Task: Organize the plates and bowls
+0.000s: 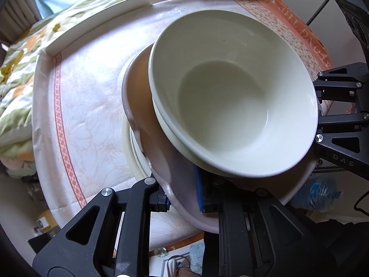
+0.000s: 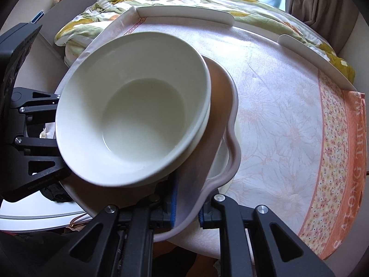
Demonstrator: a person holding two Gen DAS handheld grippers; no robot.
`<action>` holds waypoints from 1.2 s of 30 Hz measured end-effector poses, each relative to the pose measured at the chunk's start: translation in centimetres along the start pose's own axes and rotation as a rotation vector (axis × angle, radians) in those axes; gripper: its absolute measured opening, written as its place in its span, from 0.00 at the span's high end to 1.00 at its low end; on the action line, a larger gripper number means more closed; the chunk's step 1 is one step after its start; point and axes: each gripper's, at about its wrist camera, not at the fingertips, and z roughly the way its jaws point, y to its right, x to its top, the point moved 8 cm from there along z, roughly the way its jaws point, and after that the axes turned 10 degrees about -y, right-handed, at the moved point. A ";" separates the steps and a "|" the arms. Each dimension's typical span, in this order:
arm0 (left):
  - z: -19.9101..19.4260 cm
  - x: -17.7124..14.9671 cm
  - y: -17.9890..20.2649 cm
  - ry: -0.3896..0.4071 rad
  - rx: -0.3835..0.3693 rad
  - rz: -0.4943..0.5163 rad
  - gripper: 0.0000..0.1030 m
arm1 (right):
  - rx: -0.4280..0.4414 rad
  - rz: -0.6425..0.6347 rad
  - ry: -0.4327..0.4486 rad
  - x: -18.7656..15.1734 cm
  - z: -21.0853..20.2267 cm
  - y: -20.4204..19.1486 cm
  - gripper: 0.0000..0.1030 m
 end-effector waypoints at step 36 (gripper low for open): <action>-32.1 -5.1 3.3 0.825 0.126 -0.172 0.00 | -0.132 0.179 0.557 -4.5 -26.7 0.0 0.08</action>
